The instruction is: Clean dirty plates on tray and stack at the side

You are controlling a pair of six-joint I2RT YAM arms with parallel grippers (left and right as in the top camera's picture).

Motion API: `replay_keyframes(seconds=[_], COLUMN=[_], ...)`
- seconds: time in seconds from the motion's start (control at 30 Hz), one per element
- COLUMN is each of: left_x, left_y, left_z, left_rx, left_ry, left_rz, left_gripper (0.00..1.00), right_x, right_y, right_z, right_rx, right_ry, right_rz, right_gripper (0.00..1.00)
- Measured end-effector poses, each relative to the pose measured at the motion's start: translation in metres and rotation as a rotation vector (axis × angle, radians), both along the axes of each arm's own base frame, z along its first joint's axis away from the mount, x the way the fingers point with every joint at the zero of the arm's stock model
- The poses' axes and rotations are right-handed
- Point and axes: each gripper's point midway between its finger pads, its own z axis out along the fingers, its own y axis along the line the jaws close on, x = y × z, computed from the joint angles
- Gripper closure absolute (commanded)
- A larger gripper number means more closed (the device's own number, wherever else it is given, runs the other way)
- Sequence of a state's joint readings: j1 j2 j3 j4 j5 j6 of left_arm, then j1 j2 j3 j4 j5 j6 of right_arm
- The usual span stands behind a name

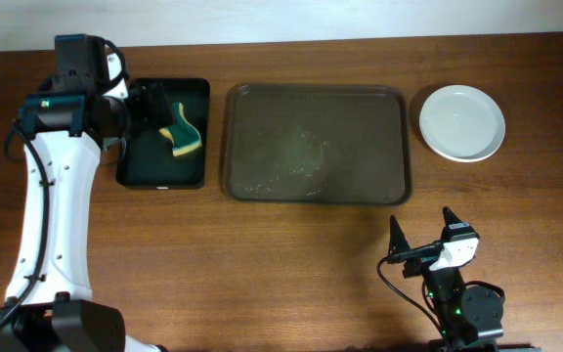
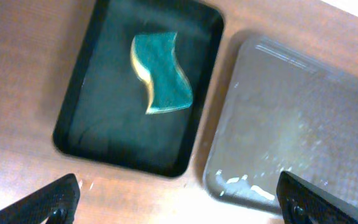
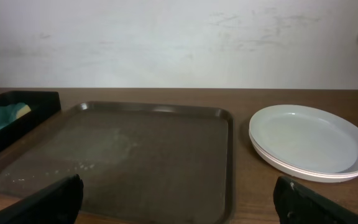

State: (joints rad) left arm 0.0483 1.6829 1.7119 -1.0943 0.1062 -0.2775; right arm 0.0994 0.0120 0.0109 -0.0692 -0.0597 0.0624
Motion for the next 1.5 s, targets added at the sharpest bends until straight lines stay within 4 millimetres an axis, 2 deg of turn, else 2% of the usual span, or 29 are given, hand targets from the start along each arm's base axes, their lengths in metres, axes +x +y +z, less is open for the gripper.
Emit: replay_keyframes(seconds=[0.03, 0.13, 0.23, 0.4, 0.5, 0.67, 0.73, 1.2, 1.37, 1.5], left_x=[-0.009, -0.055, -0.081, -0.098, -0.108, -0.12, -0.126, -0.154, -0.154, -0.153], left_y=[0.001, 0.007, 0.017, 0.02, 0.008, -0.014, -0.018, -0.025, -0.025, -0.023], left_z=[-0.005, -0.025, -0.041, -0.079, -0.087, -0.072, -0.072, -0.057, -0.064, -0.072], left_rx=[0.009, 0.058, 0.128, 0.181, 0.172, 0.181, 0.196, 0.368, 0.414, 0.436], left_ry=[0.039, 0.243, 0.364, 0.401, 0.282, -0.027, -0.122, -0.737, -0.895, -0.951], left_rz=[-0.001, -0.013, -0.049, -0.156, -0.272, -0.429, -0.455, -0.427, -0.403, -0.386], left_gripper=[0.01, 0.01, 0.01, 0.01, 0.01, 0.01, 0.01, 0.0, 0.01, 0.01], right_x=[0.0, 0.0, 0.0, 0.0, 0.0, 0.0, 0.0, 0.0, 0.0, 0.0], right_y=[0.0, 0.0, 0.0, -0.001, -0.001, -0.002, -0.002, -0.002, -0.002, -0.002], right_z=[0.0, 0.0, 0.0, 0.0, 0.0, 0.0, 0.0, 0.0, 0.0, 0.0], right_rx=[0.0, -0.002, -0.003, -0.006, -0.007, -0.008, -0.007, -0.008, -0.01, -0.01], right_ry=[0.0, 0.001, 0.0, 0.0, 0.0, 0.001, 0.001, 0.001, 0.0, 0.0], right_rz=[0.0, 0.0, 0.0, -0.004, -0.007, -0.01, -0.01, -0.01, -0.01, -0.01], right_gripper=[0.02, 0.02, 0.02, 0.02, 0.02, 0.02, 0.02, 0.02, 0.02, 0.02])
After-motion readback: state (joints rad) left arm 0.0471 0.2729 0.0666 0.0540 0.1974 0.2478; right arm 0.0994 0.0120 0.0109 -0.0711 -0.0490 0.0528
